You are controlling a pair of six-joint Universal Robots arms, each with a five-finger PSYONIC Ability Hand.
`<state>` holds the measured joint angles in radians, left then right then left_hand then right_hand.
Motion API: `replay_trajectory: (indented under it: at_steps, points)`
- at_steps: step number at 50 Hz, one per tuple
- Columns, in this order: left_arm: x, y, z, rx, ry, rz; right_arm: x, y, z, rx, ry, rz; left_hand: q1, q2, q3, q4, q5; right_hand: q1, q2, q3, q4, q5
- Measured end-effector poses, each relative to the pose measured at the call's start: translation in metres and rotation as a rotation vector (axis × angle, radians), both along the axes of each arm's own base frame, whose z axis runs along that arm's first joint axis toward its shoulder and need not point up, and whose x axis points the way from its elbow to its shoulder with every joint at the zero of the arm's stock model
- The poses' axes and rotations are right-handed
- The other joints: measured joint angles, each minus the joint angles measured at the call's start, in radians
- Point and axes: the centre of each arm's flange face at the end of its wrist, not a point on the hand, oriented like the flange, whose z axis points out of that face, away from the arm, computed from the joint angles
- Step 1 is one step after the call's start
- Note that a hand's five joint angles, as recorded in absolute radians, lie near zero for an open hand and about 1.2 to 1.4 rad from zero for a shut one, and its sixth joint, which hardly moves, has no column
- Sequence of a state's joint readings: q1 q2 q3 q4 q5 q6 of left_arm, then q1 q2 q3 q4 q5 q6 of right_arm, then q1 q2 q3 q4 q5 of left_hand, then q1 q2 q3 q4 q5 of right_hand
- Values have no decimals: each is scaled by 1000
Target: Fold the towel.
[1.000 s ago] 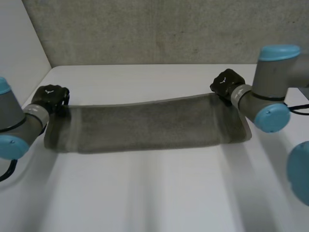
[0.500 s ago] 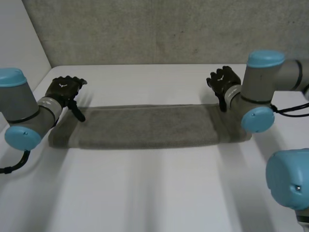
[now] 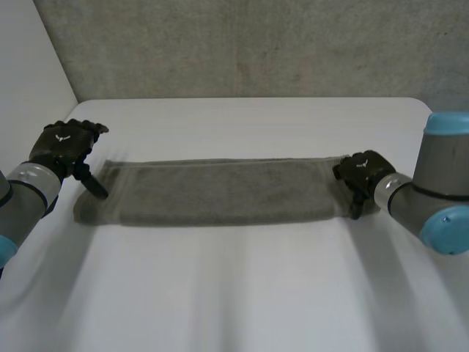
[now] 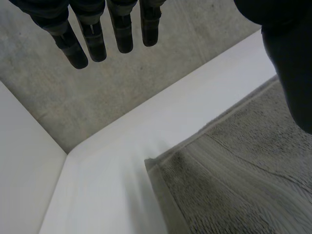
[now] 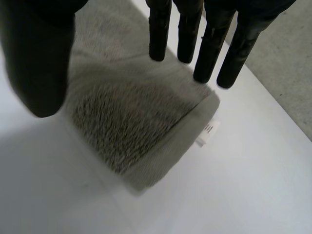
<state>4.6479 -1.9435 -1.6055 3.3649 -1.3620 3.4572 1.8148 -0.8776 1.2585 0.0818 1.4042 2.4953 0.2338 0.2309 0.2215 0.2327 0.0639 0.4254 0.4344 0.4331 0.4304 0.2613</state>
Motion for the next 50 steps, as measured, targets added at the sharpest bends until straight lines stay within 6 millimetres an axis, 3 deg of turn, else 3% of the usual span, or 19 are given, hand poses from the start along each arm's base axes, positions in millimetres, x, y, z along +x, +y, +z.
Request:
replay_trajectory:
  at_steps: [4, 7, 11, 15, 19, 24, 26, 28, 30, 31, 35, 37, 39, 43, 50]
  points:
    - [0, 2, -4, 15, 0, 0, -1, -1, -15, -18, 41, 11, 0, 0, 0, 0, 0, 278, 279, 275, 276, 277]
    - [0, 4, -7, 26, -1, -1, -4, -5, -24, -43, 78, -4, 0, 0, 0, 0, 0, 785, 803, 774, 779, 786]
    - [0, 5, -9, 31, -1, -2, -13, -15, -24, -89, 111, -67, 0, 0, 0, 0, 0, 864, 887, 898, 898, 902]
    - [-1, 6, -7, 30, 3, -2, -35, -30, -5, -185, 155, -201, 0, 0, 0, 0, 0, 863, 887, 901, 900, 902]
    - [-1, 7, -1, 16, 19, 2, -59, -43, 27, -318, 259, -316, 0, 0, 0, 0, 0, 863, 887, 900, 900, 903]
    - [0, 8, 8, -2, 48, 7, -65, -53, 60, -463, 379, -349, 0, 0, 0, 0, 0, 863, 887, 902, 900, 904]
    - [0, 8, 11, -8, 59, 9, -52, -53, 73, -529, 386, -328, 0, 0, 0, 0, 0, 863, 887, 904, 900, 904]
    - [0, 8, 14, -14, 67, 10, -26, -47, 84, -594, 358, -278, 0, 0, 0, 0, 0, 863, 887, 904, 900, 904]
    - [0, 8, 16, -18, 73, 12, 18, -31, 93, -656, 285, -180, 0, 0, 0, 0, 0, 863, 887, 905, 900, 904]
    - [0, 8, 16, -18, 74, 12, 29, -25, 93, -666, 265, -152, 0, 0, 0, 0, 0, 863, 887, 905, 900, 904]
    - [0, 10, 16, -15, 77, 13, 110, 27, 85, -686, 124, 88, 0, 0, 0, 0, 0, 862, 898, 907, 900, 904]
    - [0, 10, 15, -12, 77, 12, 126, 41, 80, -680, 100, 145, 0, 0, 0, 0, 0, 862, 900, 907, 900, 904]
    - [0, 11, 13, -6, 78, 13, 159, 73, 63, -653, 60, 281, 0, 0, 0, 0, 0, 862, 900, 907, 900, 904]
    - [0, 13, 11, 4, 78, 14, 185, 107, 35, -601, 43, 430, 0, 0, 0, 0, 0, 862, 900, 907, 900, 904]
    - [1, 13, 8, 13, 77, 15, 196, 124, 9, -554, 42, 526, 0, 0, 0, 0, 0, 862, 900, 908, 900, 904]
